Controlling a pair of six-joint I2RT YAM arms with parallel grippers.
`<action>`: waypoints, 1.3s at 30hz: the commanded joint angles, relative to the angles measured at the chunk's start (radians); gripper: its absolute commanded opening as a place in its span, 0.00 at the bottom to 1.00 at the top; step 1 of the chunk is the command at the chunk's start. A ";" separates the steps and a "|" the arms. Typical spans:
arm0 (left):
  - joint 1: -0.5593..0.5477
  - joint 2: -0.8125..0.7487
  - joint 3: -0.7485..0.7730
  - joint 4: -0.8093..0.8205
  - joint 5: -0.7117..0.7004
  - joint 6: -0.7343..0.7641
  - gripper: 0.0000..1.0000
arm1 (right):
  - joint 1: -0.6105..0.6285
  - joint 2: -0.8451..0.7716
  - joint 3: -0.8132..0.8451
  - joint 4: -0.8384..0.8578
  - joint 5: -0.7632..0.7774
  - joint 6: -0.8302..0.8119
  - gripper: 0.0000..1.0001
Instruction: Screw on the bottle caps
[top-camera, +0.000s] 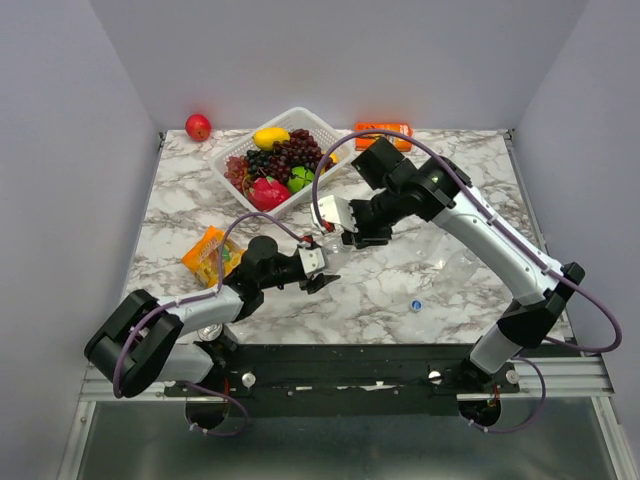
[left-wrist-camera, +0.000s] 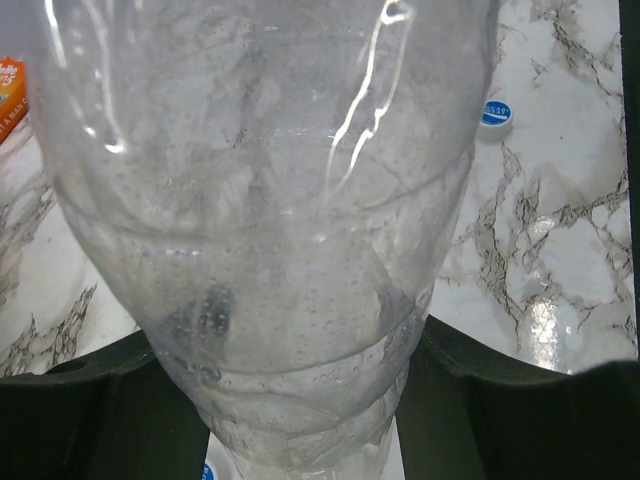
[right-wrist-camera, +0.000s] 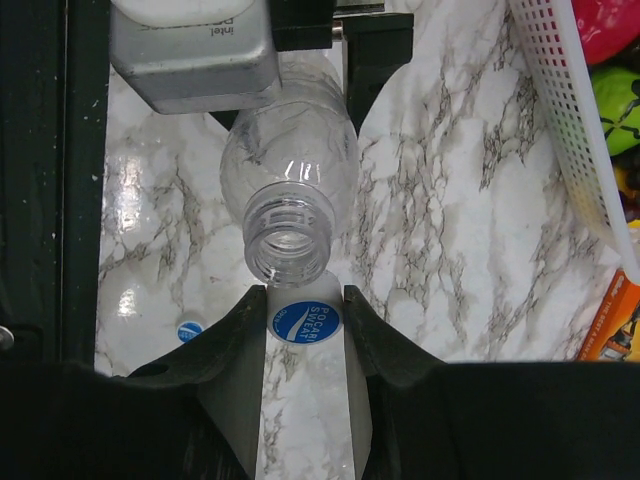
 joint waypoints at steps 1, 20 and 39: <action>-0.006 0.022 0.000 0.061 0.040 0.023 0.00 | 0.016 0.020 0.078 -0.062 -0.001 0.014 0.33; -0.008 0.013 -0.032 0.078 0.012 0.003 0.00 | 0.025 0.012 0.160 -0.144 0.027 -0.018 0.32; -0.017 -0.010 -0.017 0.098 0.001 -0.011 0.00 | 0.083 0.031 0.112 -0.196 -0.002 -0.091 0.34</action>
